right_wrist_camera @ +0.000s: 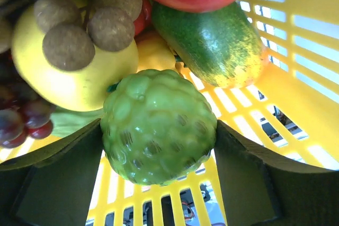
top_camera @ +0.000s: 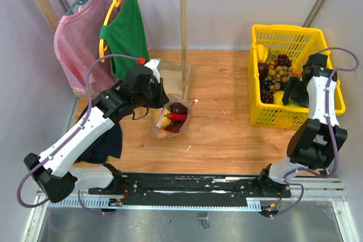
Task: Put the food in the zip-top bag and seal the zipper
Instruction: Pick up the fake fruit from the bin, then place the fake fruit in the zipper food storage bag.
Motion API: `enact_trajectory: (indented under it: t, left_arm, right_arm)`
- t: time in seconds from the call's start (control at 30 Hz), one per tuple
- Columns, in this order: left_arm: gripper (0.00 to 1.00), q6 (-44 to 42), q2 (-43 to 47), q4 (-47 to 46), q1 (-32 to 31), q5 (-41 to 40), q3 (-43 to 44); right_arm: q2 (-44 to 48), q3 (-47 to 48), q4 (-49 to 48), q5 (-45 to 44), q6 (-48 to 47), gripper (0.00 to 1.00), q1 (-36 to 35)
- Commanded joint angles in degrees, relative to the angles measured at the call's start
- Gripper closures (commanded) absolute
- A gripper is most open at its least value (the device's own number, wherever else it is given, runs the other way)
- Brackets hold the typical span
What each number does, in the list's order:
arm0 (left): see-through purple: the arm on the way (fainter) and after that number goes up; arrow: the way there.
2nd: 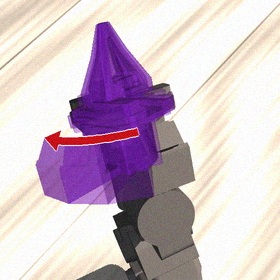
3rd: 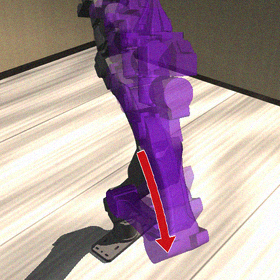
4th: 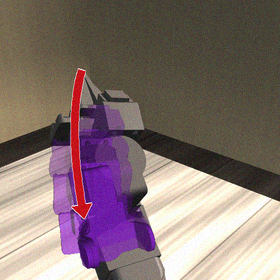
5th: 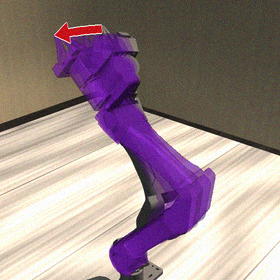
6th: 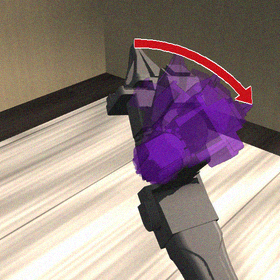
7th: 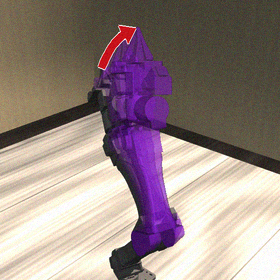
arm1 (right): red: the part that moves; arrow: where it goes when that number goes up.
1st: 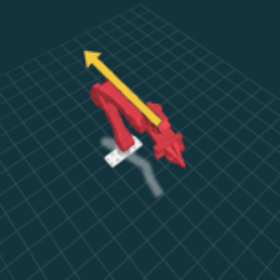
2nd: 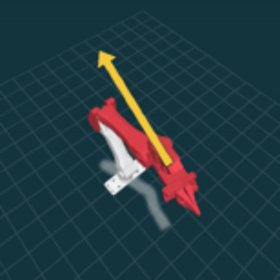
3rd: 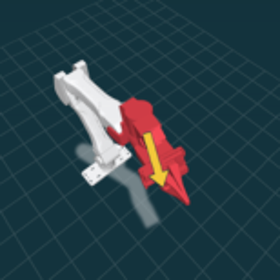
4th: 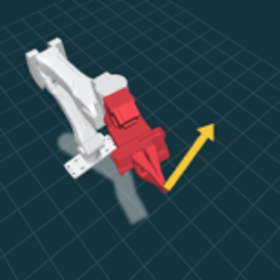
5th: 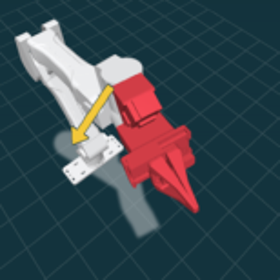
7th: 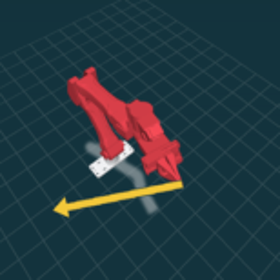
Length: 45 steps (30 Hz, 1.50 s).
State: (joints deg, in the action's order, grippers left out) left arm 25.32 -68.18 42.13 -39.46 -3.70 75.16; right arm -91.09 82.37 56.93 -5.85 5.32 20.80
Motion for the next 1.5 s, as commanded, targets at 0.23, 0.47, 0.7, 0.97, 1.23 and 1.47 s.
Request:
enact_trajectory:
  t: [0.23, 0.47, 0.7, 0.97, 1.23, 1.47]
  left_arm:
    - [1.0, 0.43, 0.15, -2.18, -0.26, -0.48, 2.62]
    - [1.0, 1.03, -0.32, -2.23, -0.26, -1.07, 3.31]
    - [1.0, 1.66, -1.15, -1.73, -0.26, -1.58, 4.24]
    - [1.0, 2.34, -1.77, -1.18, -0.26, -2.27, 5.05]
    - [1.0, 3.56, -1.87, -1.22, -0.26, -3.07, 5.29]
    - [1.0, 4.85, -0.88, -2.45, -0.26, -2.72, 4.06]
  right_arm:
    - [13.01, 5.94, 0.11, -1.07, 1.96, 0.53, -3.63]
    - [19.35, 9.44, -1.84, -4.77, 0.31, 0.55, -12.09]
    - [25.9, 9.96, -7.35, 1.88, -3.78, 0.58, -22.03]
    - [30.74, 7.43, -13.9, 15.9, -0.39, 0.6, -32.76]
    - [32.29, 0.01, -25.15, 19.38, 2.15, 0.6, -49.83]
    - [31.58, -8.18, -36.1, 19.49, 3.55, 0.6, -61.35]
